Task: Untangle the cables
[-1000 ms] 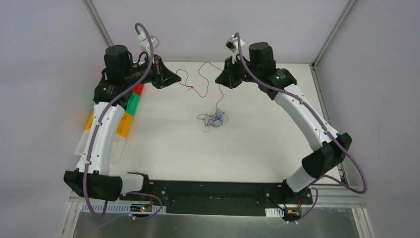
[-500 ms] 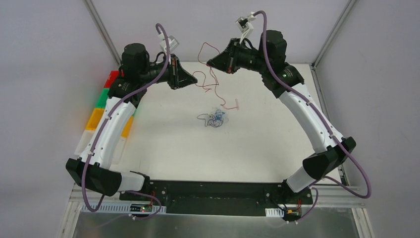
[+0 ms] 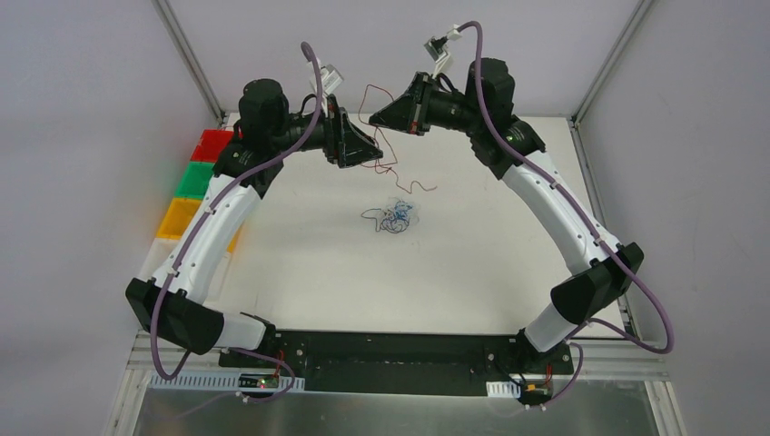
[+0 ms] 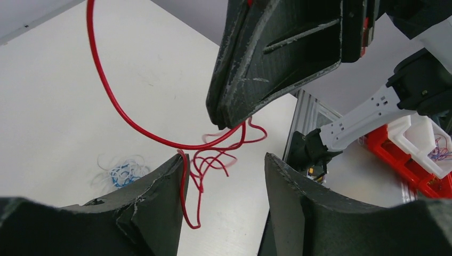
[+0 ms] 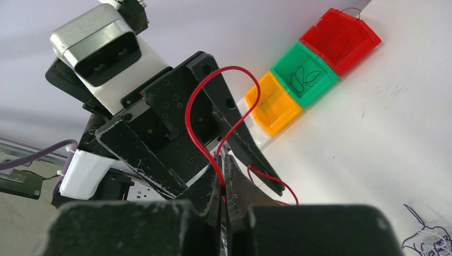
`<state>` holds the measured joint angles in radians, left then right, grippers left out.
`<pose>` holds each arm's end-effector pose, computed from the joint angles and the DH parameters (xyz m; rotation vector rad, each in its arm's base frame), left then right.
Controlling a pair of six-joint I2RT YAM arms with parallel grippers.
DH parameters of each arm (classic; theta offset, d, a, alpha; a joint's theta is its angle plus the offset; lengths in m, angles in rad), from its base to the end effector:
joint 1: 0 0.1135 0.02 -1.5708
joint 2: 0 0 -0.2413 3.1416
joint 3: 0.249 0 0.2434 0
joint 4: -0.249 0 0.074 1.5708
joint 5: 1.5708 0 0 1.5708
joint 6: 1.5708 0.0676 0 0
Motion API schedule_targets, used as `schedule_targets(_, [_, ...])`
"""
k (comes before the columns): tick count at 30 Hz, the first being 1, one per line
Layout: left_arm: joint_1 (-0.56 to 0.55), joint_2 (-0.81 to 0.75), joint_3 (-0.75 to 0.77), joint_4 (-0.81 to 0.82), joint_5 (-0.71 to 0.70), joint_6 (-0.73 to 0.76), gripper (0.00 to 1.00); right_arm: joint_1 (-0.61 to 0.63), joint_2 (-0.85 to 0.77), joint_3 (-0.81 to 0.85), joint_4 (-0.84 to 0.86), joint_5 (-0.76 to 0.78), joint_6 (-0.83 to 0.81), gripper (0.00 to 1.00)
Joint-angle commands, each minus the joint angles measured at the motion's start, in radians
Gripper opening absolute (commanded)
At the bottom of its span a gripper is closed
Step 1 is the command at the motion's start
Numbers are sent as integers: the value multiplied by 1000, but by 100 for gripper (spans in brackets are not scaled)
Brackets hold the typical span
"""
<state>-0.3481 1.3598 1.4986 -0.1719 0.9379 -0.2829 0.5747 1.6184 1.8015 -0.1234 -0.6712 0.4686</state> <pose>0.2716 -0.1565 0.4377 0.8141 1.5324 -1.2182 0.2954 0.2414 0.4640 -0.6668 1.5440 1.3113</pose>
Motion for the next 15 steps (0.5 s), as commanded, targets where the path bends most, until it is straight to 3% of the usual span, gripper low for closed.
schedule_targets(1, [-10, -8, -18, 106, -29, -73, 55, 16, 2, 14, 60, -31, 34, 0])
schedule_targets(4, [-9, 1, -16, 126, -71, -91, 56, 22, 3, 15, 60, -32, 40, 0])
schedule_targets(15, [-11, 30, -11, 256, -22, -235, 61, 23, 4, -4, 58, -10, 37, 0])
